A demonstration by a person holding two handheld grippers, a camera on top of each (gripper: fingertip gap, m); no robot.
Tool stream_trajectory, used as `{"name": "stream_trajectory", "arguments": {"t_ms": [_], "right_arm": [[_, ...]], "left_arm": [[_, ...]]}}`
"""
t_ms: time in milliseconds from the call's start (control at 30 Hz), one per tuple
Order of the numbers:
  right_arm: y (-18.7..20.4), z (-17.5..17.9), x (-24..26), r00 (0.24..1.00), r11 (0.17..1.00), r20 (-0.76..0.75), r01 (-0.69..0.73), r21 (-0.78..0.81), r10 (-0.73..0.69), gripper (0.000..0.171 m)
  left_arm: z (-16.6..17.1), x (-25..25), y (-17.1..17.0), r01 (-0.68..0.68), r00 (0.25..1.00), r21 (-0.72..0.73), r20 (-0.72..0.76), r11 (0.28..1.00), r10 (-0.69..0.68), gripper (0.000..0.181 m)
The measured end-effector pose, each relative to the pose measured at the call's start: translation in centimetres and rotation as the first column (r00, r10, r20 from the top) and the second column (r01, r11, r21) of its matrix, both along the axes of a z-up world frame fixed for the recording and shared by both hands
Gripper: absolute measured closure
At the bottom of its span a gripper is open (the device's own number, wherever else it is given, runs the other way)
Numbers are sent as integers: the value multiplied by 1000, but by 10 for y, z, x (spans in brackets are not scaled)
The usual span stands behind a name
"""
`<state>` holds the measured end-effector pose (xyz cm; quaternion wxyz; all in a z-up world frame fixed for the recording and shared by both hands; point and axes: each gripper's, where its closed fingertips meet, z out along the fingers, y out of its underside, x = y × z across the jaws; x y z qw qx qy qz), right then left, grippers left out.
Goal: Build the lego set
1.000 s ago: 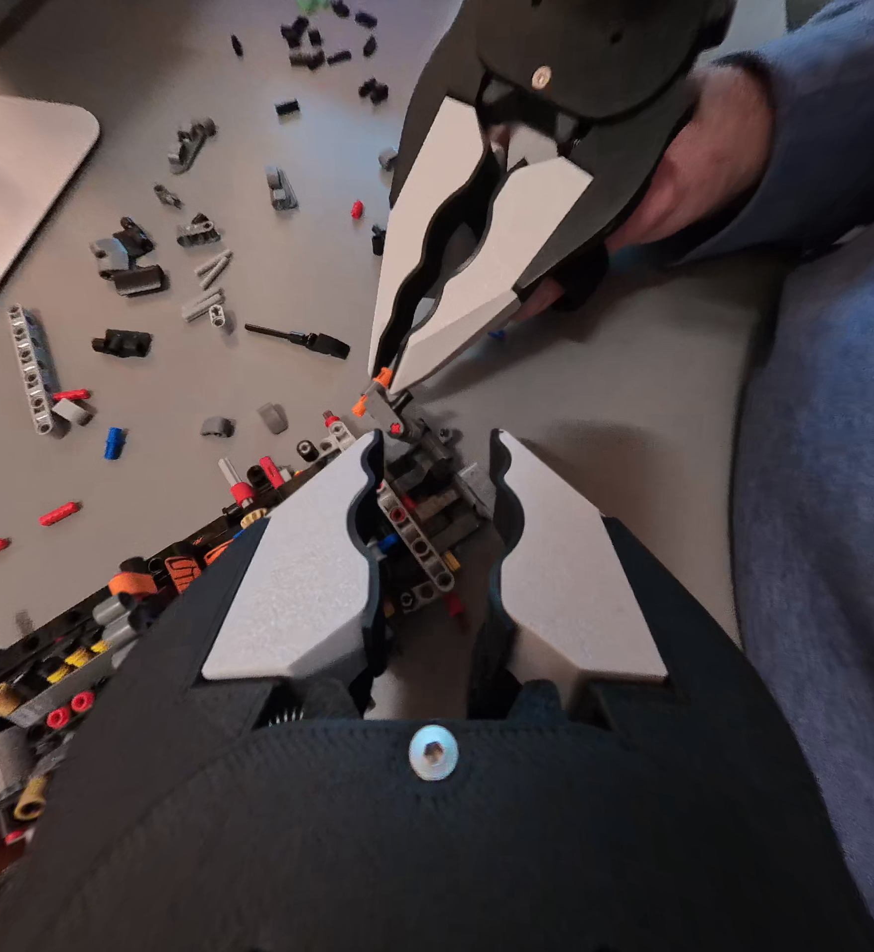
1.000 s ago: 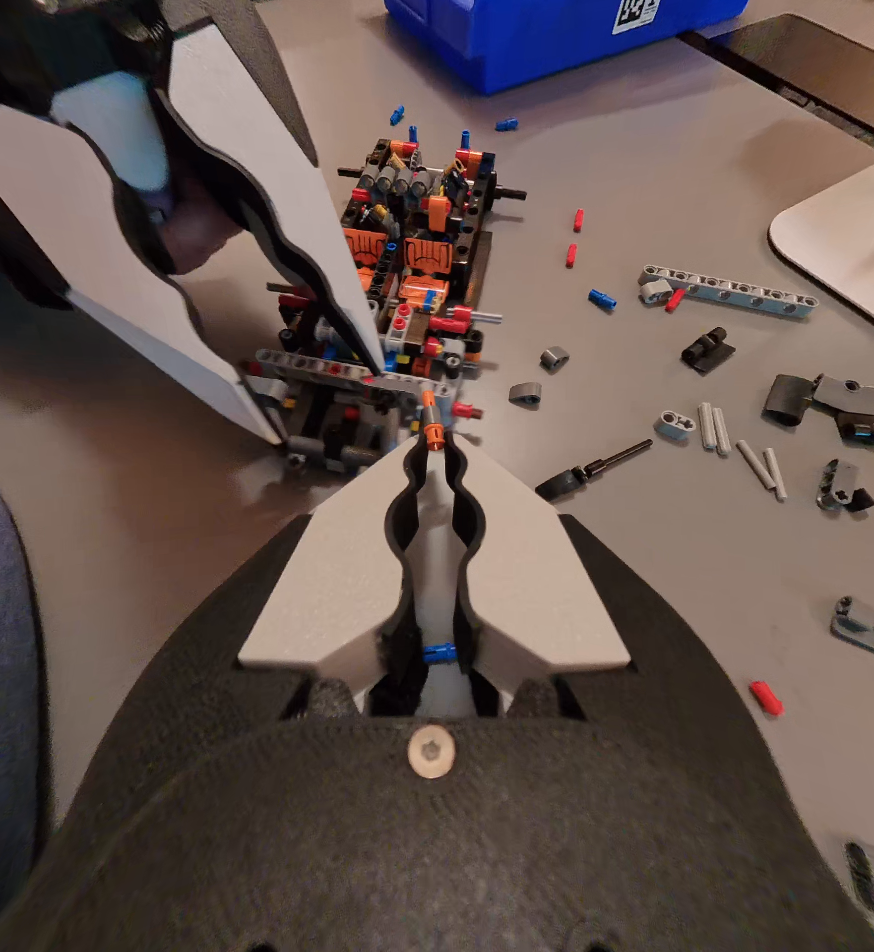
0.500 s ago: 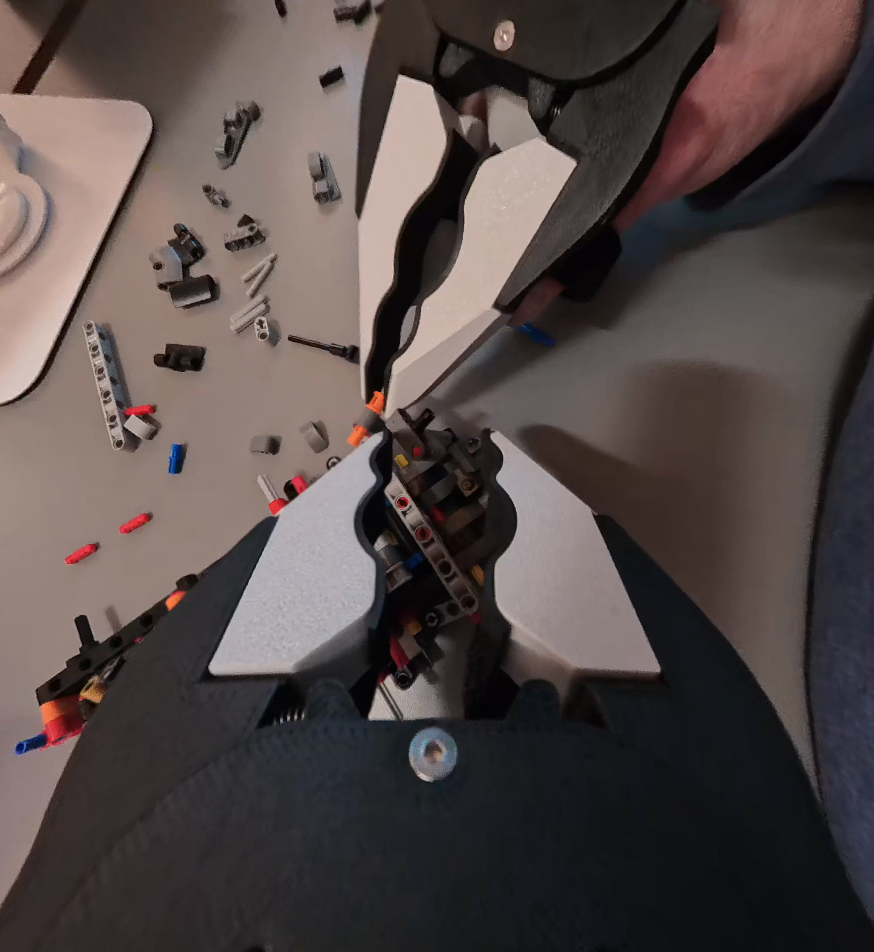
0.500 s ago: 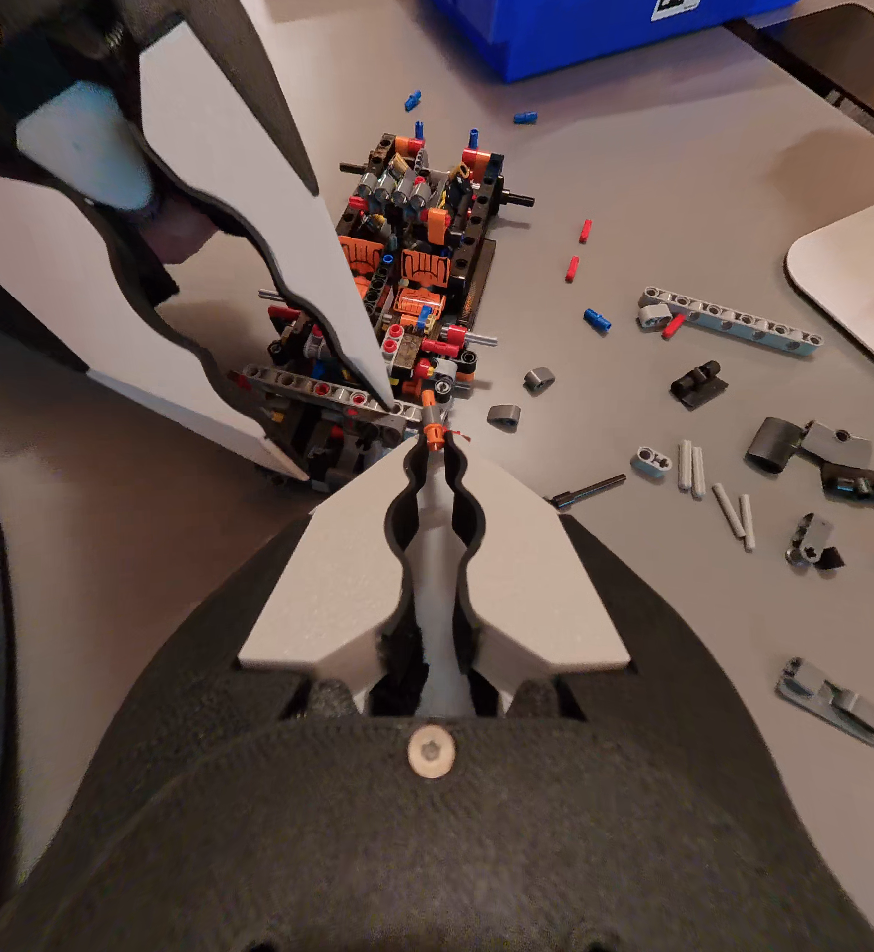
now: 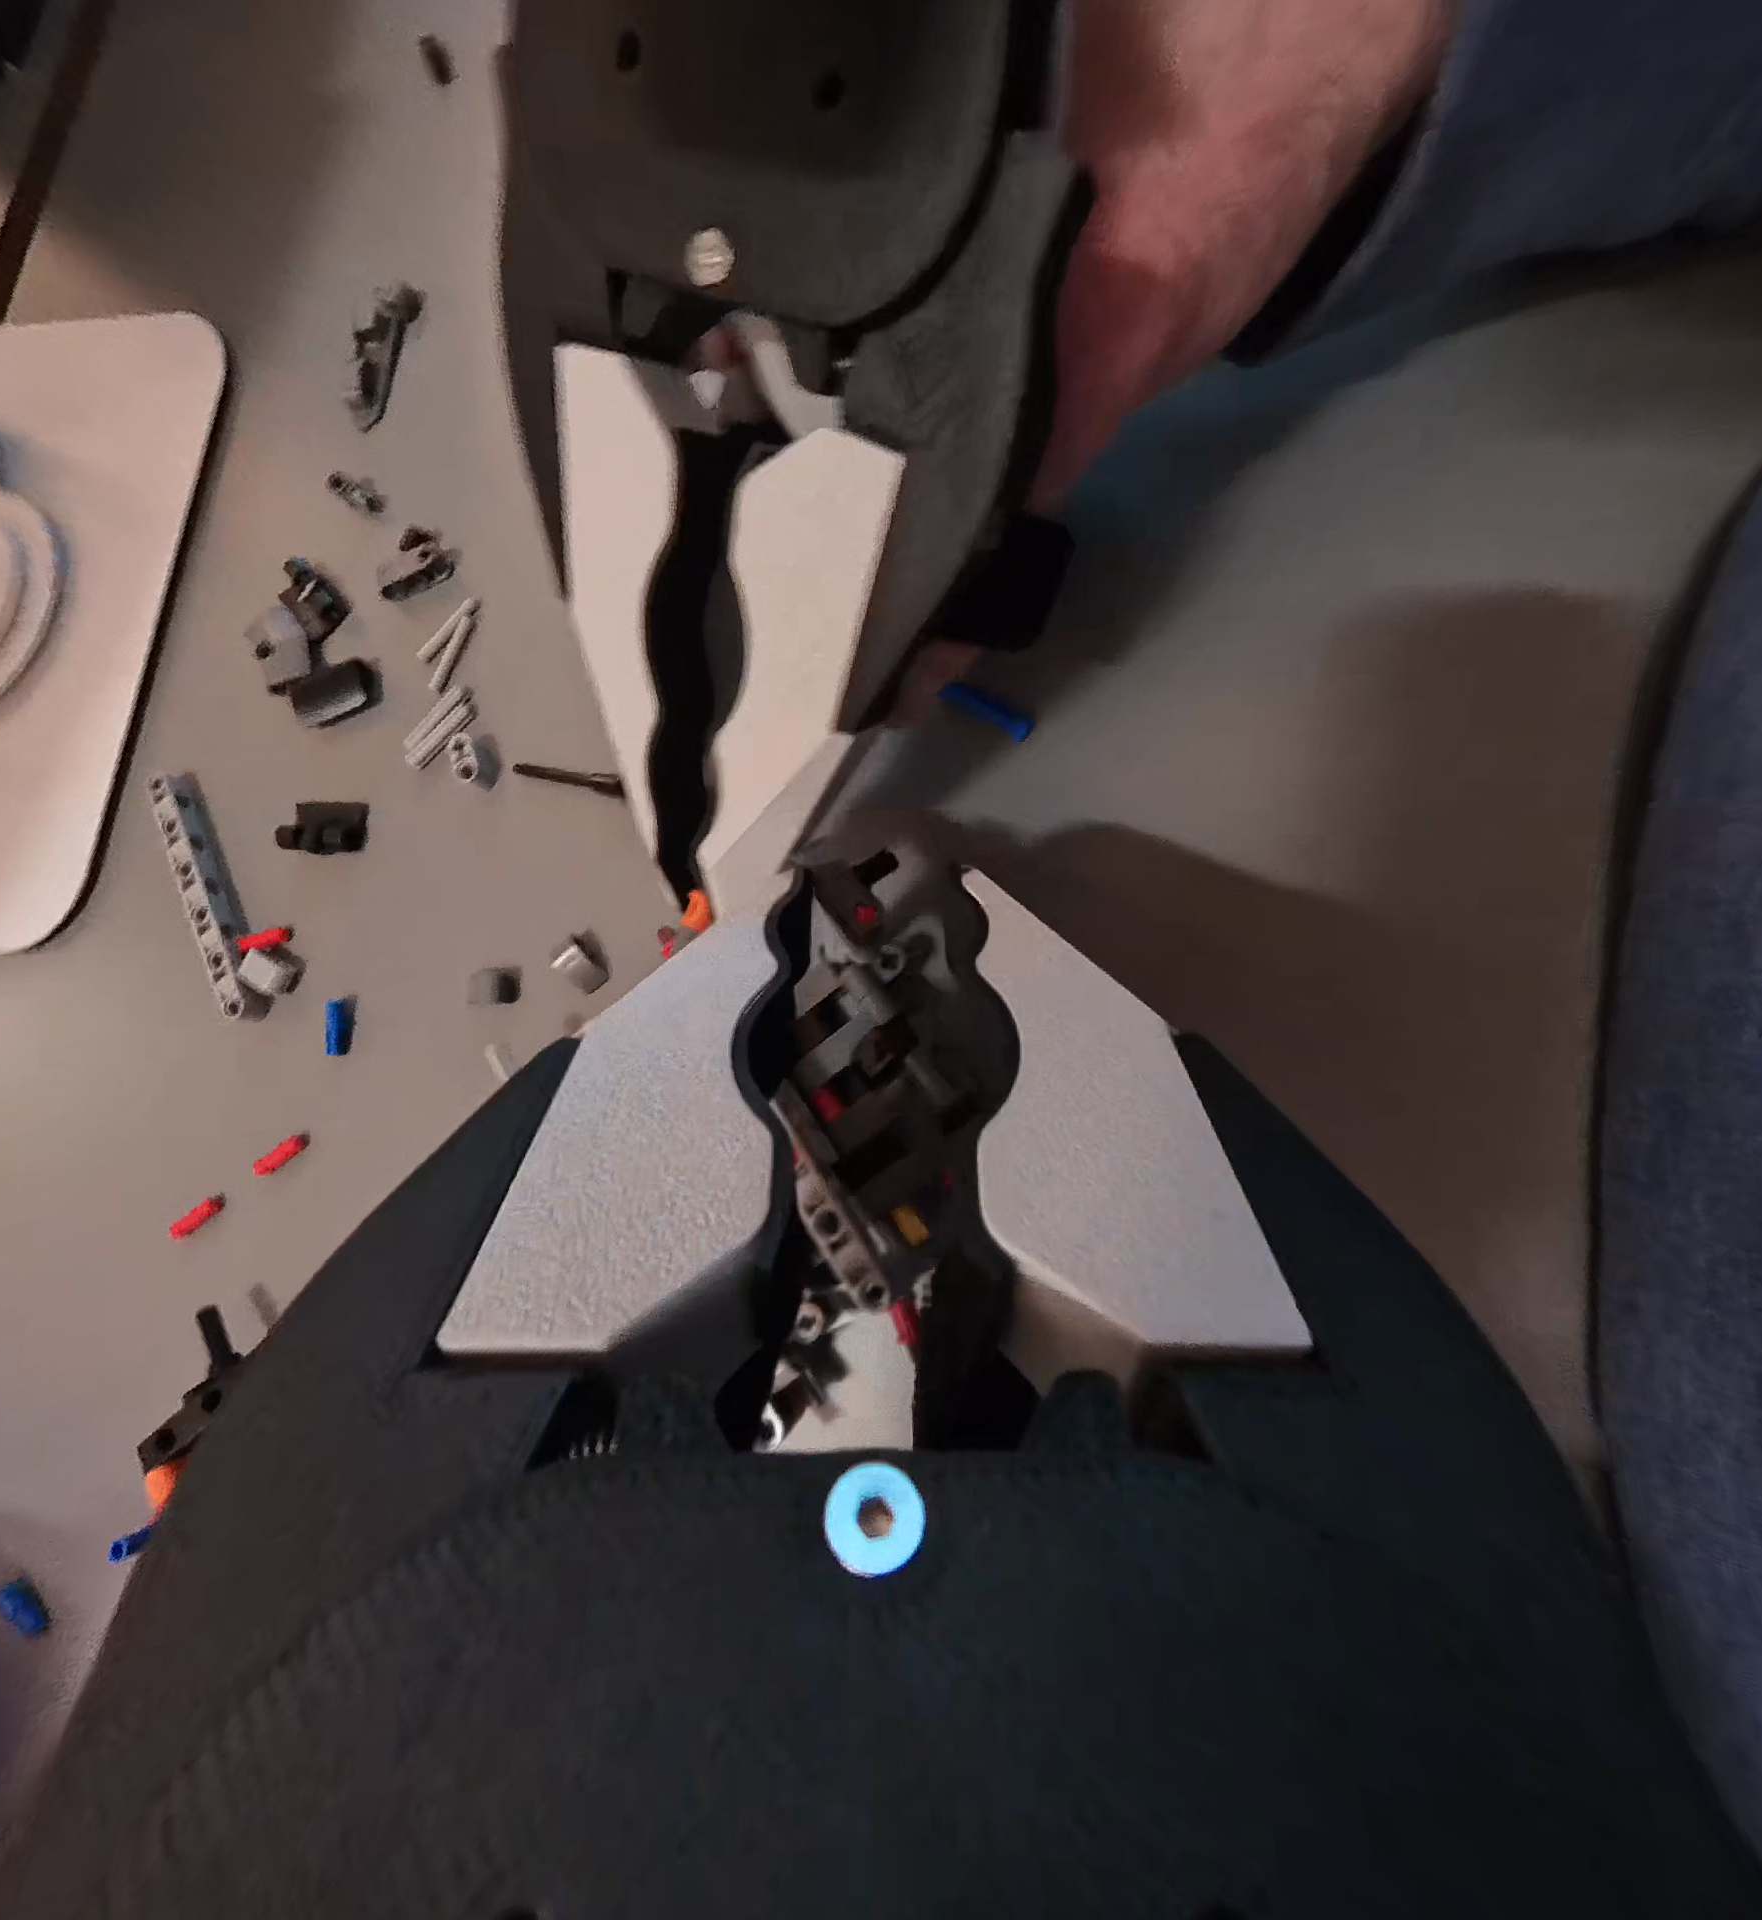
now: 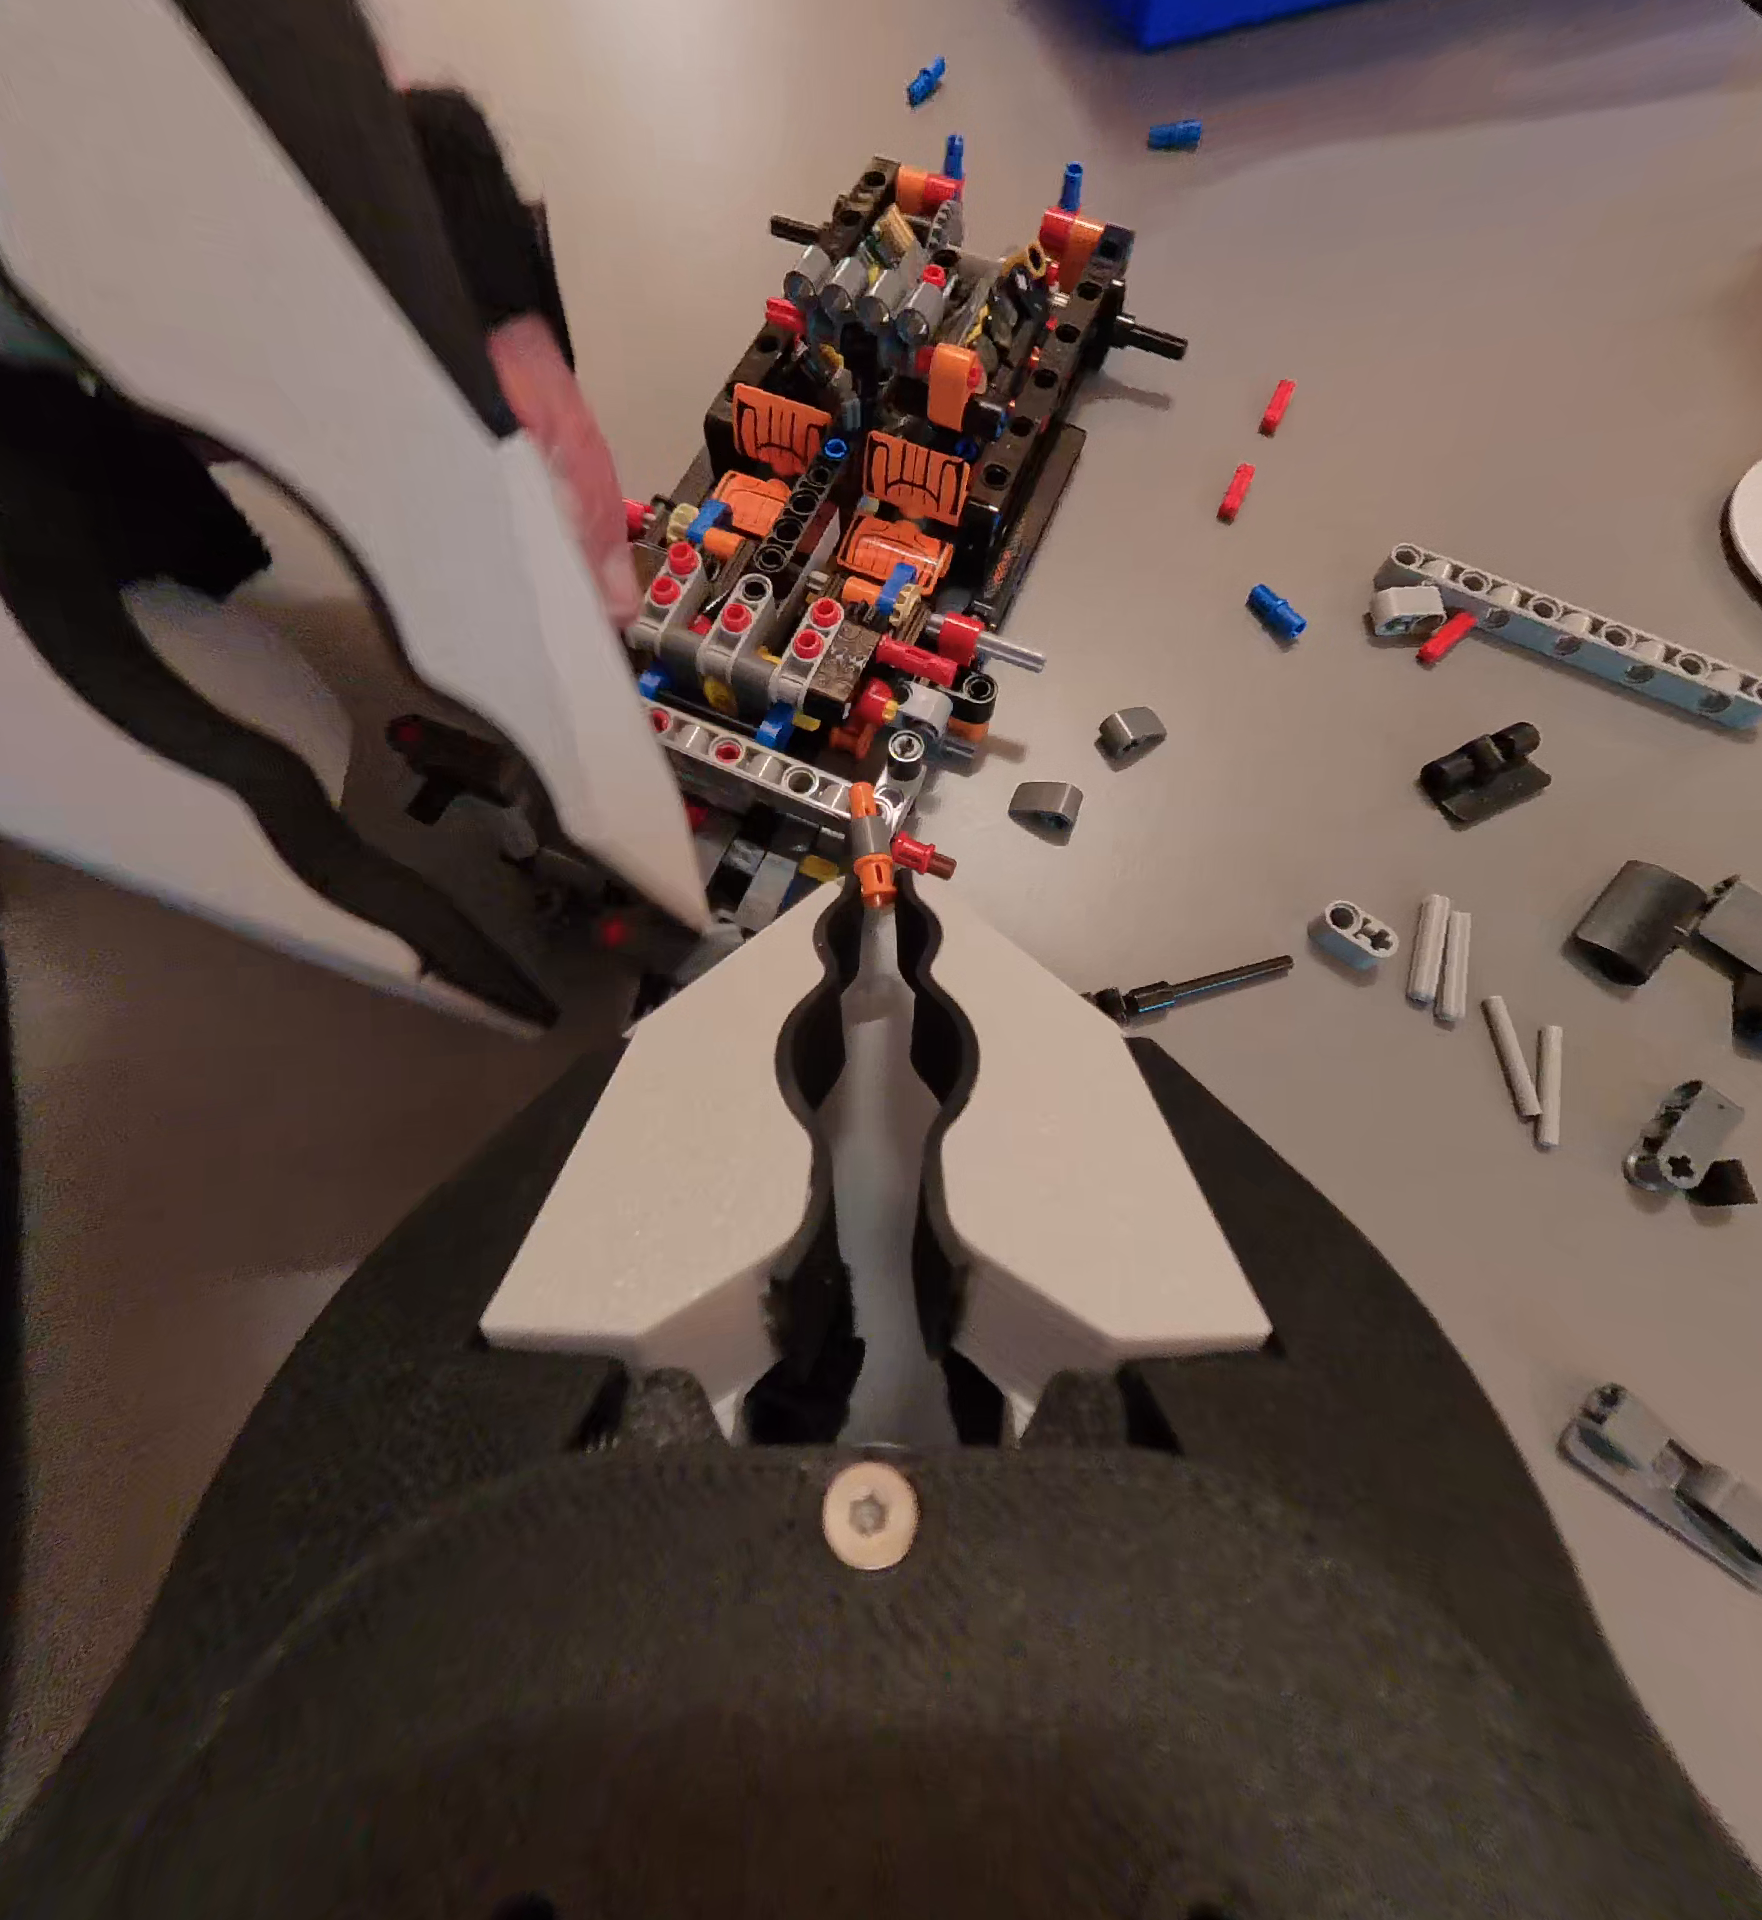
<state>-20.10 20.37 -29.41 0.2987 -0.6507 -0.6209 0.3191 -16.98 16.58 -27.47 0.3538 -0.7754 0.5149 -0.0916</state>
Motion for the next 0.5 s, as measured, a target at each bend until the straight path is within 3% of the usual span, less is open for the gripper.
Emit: {"name": "stream_trajectory", "arguments": {"t_ms": [333,433,500], "right_arm": [[5,16,13,1000,1000,0,-9,-1,9,167],[1,22,17,999,999,-39,12,-31,-14,167],[1,23,22,999,999,-40,28,-18,-29,167]], "left_arm": [[-34,19,-13,141,935,43,-333,989,-119,157],[-21,19,-12,114,954,60,-285,992,-93,152],[1,18,-11,67,984,81,-170,994,-53,154]]}}
